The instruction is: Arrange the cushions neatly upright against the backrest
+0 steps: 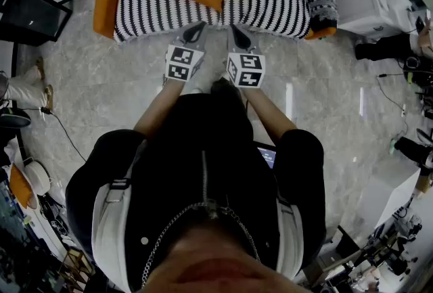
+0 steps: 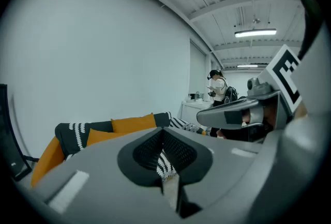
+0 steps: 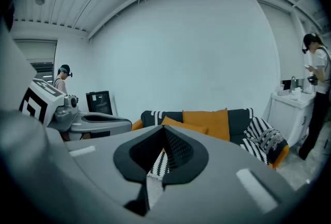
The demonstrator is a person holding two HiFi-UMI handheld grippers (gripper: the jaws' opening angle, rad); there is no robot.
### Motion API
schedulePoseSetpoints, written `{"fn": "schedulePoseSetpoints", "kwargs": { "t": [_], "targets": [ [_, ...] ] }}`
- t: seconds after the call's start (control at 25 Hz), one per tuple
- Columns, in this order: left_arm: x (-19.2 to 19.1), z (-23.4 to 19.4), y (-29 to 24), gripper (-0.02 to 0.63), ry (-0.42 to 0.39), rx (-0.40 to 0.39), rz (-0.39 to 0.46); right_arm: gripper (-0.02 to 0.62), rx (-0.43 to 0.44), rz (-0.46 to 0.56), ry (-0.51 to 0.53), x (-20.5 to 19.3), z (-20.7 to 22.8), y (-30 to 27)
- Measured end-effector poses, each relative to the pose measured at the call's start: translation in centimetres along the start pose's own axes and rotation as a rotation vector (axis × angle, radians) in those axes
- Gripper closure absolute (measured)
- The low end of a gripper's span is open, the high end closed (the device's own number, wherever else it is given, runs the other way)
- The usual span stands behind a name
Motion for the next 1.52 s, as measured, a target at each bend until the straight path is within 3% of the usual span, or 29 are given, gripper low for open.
{"fn": "schedulePoseSetpoints", "kwargs": {
  "t": [0.24, 0.68, 1.2, 1.52],
  "targets": [
    [-0.2, -0.7, -0.6, 0.595, 0.008, 0.009, -0.007, 0.594, 0.034, 0.009, 0.037, 0.2, 0.0, -0.9],
    [-0.6, -1.3, -4.7, 0.595, 0.006, 0.029, -0.035, 0.592, 0.079, -0.049, -0.050, -0.9, 3.4, -4.2],
    [0.0, -0.4, -15.3, 0.595, -0.015, 0.035, -0.089, 0.592, 0.145, -0.101, -0.112, 0.9, 13.6, -9.4],
    [-0.6, 1.2, -19.6, 0.595, -0.026, 0.057, -0.114, 0.592, 0.113, -0.127, -0.157, 0.3, 20.0, -10.2]
  ]
}}
Point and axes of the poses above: the fingertips, and each gripper's own axes: y backward along the fingers, z to its right, x out of its top, the point moved 6 cm from there along y, backward along the fingers, and after that the axes turned 15 degrees about z, right-handed, at the moved point
